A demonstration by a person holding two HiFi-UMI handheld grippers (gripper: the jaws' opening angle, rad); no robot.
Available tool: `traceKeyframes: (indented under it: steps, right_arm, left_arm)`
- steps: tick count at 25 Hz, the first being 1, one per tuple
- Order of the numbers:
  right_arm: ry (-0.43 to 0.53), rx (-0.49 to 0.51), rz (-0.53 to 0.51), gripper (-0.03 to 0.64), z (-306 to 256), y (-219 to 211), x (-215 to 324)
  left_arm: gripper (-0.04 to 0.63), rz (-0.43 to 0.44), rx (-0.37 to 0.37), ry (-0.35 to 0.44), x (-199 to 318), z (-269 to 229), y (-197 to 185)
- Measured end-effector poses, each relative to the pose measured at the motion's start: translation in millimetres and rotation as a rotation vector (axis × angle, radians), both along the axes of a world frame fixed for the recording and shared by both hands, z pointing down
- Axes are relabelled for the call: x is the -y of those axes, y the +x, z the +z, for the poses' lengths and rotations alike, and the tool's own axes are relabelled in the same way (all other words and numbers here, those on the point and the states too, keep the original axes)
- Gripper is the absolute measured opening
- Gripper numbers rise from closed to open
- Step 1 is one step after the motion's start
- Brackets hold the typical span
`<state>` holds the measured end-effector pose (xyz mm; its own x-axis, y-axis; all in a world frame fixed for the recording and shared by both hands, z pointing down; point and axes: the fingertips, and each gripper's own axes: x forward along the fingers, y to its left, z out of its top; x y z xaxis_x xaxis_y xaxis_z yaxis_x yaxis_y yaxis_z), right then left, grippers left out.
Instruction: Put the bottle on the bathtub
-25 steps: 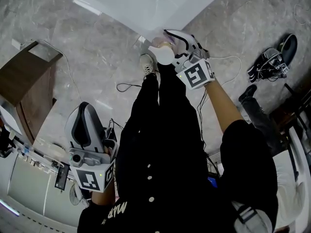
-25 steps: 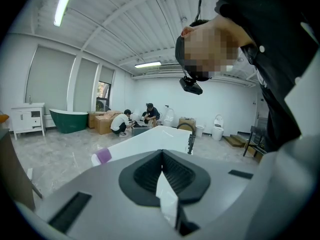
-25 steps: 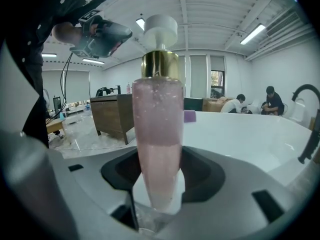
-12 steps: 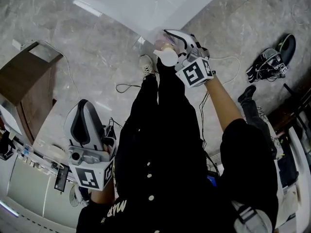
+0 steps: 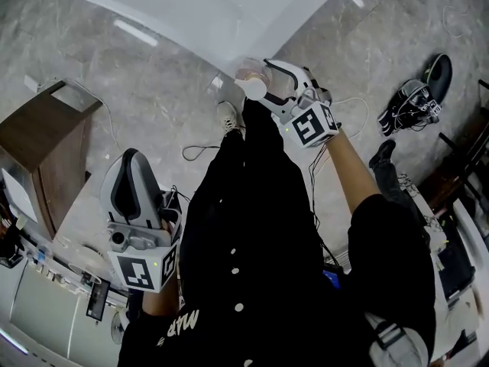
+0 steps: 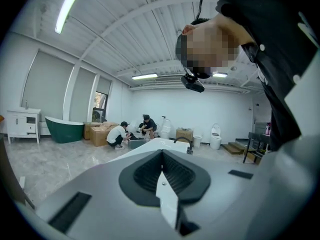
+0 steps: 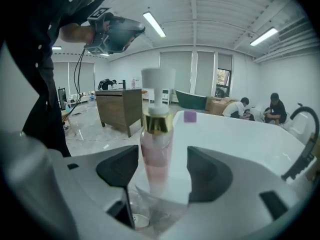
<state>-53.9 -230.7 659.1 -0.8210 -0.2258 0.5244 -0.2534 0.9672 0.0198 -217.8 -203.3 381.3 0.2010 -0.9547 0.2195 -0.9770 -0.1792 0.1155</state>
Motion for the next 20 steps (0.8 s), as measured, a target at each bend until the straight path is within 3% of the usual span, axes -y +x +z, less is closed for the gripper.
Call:
traceKeyframes:
  steps: [4,8,12,14,20]
  right_arm:
    - [0.027,-0.032,0.038,0.265,-33.4,26.3,0.5]
    - [0.083,-0.006,0.114,0.119,-87.1,48.1,17.5]
    - [0.040,0.221,0.271,0.015,-170.3,54.8,28.1]
    - [0.033,0.292,0.355,0.005,-206.5,62.3,38.0]
    - [0.121,0.356,0.553,0.005,-294.3,90.9,61.3]
  left_arm:
    - [0.011,0.011,-0.004,0.052,3.4,-24.9,-0.8]
    - [0.011,0.017,-0.011,0.116,7.6,-48.2,0.5]
    - [0.011,0.013,-0.002,0.132,6.3,-69.2,-3.4]
    - [0.011,0.018,-0.006,0.153,9.1,-77.1,-6.0]
    - [0.011,0.015,0.004,0.229,10.2,-107.1,-11.6]
